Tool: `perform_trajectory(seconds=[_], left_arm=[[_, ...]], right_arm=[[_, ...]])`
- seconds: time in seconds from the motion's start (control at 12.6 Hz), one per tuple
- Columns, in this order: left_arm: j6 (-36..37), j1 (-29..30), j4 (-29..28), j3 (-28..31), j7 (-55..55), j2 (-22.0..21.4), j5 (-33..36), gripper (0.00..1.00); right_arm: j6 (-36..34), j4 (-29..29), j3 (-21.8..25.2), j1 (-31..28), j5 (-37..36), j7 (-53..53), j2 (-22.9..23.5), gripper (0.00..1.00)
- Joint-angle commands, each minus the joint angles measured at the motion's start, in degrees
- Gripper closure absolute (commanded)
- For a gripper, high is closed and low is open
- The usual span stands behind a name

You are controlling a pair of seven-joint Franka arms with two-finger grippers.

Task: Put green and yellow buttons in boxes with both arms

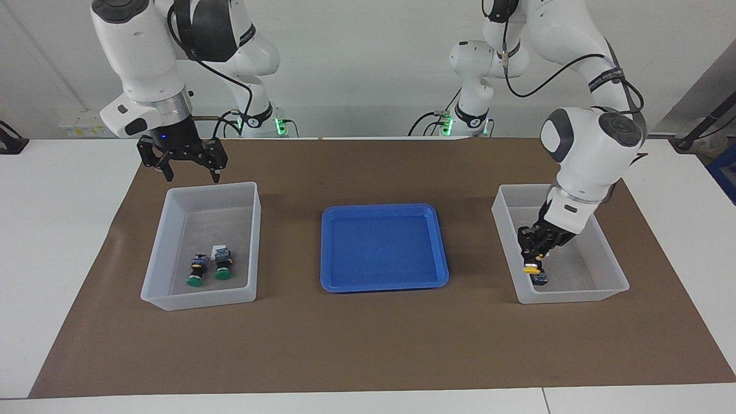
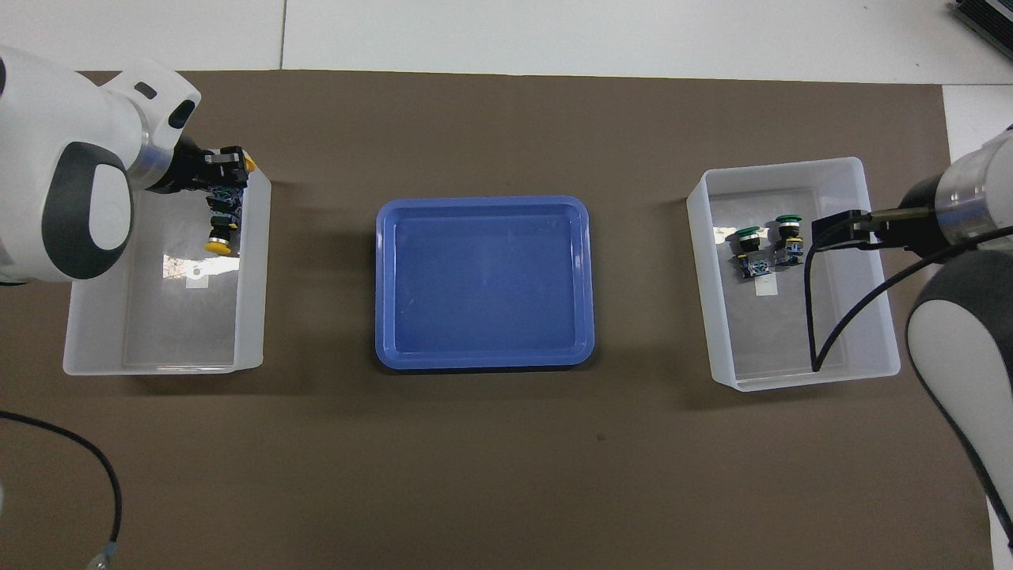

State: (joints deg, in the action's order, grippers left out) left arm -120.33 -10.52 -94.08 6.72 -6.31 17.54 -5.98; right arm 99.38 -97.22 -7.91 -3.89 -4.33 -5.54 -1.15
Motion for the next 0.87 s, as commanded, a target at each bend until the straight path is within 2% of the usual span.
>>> perform_trajectory(seconds=[0.0,0.24,0.79], left_arm=[[1.2,3.2,-0.1,-0.5,3.5,-0.5,0.4,1.0],[0.3,7.2,-1.8,-0.3,12.4,-1.1,0.5,1.0],[-13.3,10.6,-12.9,0.2,13.1,-2.3,3.4,1.0]], right_arm=[[-1.9,-0.6,4.6,3.8,1.4,-0.3,-1.7,0.0],[-3.1,-0.5,5.5,4.2,1.4,-0.3,-1.8,0.0],[-4.9,-0.8,5.9,4.2,3.7,0.0,-2.5,0.0]])
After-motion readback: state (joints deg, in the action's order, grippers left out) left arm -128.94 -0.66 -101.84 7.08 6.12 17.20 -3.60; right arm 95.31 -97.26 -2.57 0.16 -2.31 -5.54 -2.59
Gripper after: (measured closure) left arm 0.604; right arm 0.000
